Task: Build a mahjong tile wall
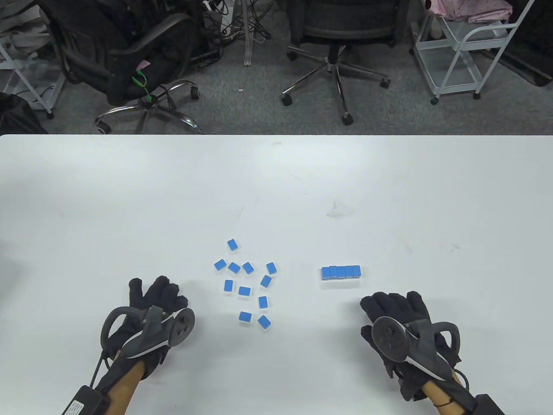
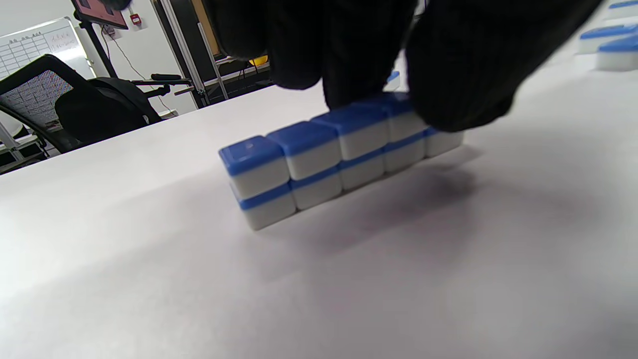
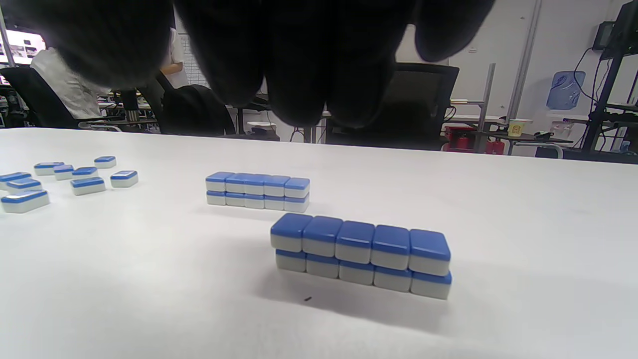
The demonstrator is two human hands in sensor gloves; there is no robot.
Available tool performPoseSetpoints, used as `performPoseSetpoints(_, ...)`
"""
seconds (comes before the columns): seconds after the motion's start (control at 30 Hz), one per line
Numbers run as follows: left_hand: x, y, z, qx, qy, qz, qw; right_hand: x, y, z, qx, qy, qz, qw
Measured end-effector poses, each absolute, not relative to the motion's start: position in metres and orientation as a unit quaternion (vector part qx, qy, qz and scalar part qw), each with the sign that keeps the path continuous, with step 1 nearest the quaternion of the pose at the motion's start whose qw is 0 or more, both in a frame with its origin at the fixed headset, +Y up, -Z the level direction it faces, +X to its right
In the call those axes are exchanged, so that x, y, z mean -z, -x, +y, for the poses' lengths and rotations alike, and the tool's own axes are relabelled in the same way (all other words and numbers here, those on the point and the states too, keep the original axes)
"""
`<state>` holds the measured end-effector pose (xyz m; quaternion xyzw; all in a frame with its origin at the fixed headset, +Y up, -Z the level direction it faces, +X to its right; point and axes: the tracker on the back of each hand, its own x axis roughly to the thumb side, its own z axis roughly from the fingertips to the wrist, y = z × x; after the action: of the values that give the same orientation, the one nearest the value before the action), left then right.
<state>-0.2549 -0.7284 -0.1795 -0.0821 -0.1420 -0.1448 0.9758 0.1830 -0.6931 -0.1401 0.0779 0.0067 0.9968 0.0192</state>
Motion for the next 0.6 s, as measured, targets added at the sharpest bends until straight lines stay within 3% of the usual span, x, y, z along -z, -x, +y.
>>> performPoseSetpoints(0.13,0.187,0.254,-0.707,0.116,0.065,-0.142,0.981,0.140,-0.183,-0.693,-0.997,-0.078,0.008,0.020)
performPoseSetpoints(0.33,0.221,0.224,-0.678,0.168,0.056,-0.167,0.970,0.140,-0.182,-0.693,-0.997,-0.079,0.007,0.020)
performPoseSetpoints(0.6,0.280,0.169,-0.708,0.279,0.104,-0.197,0.934,0.141,-0.183,-0.694,-0.996,-0.082,0.017,0.022)
